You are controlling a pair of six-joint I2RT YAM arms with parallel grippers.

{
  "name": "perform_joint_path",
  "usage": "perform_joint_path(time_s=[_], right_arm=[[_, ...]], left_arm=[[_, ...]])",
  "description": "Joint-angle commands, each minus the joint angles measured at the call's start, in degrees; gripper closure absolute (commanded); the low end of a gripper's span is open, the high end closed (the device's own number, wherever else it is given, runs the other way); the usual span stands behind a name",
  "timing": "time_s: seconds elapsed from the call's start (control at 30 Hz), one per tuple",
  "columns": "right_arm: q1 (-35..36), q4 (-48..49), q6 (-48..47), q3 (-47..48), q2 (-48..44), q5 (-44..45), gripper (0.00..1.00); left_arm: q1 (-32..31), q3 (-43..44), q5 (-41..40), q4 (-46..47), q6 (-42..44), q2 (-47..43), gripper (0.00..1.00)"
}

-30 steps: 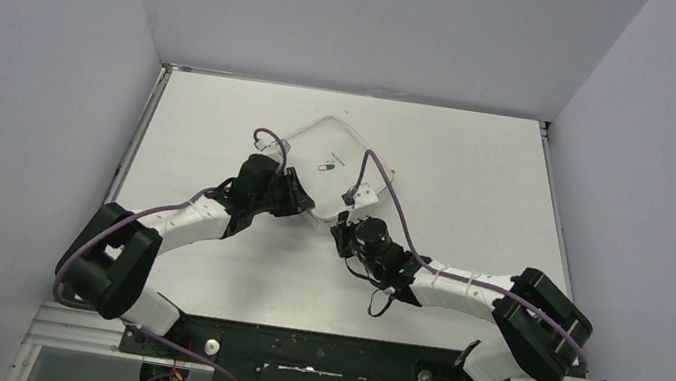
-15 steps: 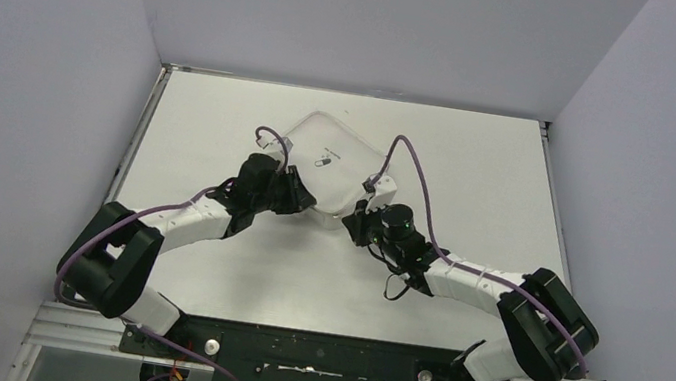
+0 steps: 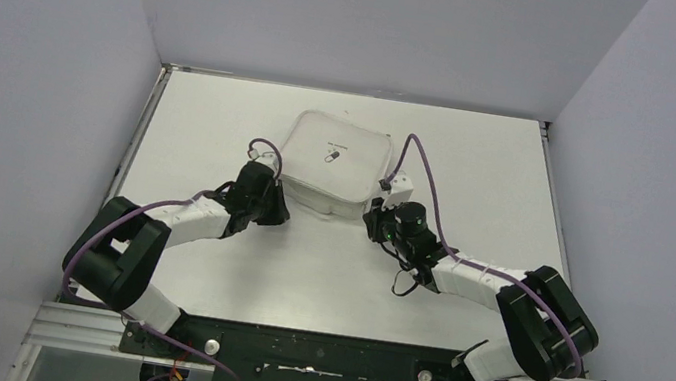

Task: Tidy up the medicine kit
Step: Zip the medicine box at the center of the board.

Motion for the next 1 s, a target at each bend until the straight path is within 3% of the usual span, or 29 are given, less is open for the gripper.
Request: perform_joint_path(time_s=[0.0, 0.07, 0.2, 0.43, 0.57, 0.97], right_arm=[[-0.38, 3.90, -0.19, -1.40, 0.90, -2.97, 0.83], [-0.69, 4.41, -0.45, -1.08, 0.92, -3.60, 0.82], [-1.03, 5.35, -1.81, 0.06, 2.35, -3.90, 0.70], [-3.48, 9.04, -2.50, 0.33, 3.59, -2.45, 0.53], [-4.42, 11.02, -6.27, 1.79, 5.90, -5.49, 0.53], [-4.88, 14.37, -8.12, 4.31, 8.61, -10.27, 0.56]], left_arm=[[-0.17, 0.95, 0.58, 0.28, 0.63, -0.65, 0.87], [-0.17, 1.34, 0.59, -0.38, 0.50, -1.55, 0.87], [-0.26, 2.59, 1.60, -0.59, -0.12, -4.15, 0.86], [-0.83, 4.16, 2.25, -1.82, -1.39, -7.96, 0.73], [-0.96, 4.55, 2.14, -1.73, -2.50, -10.09, 0.67], [-0.96, 5.92, 1.05, -2.91, -2.19, -11.20, 0.65]])
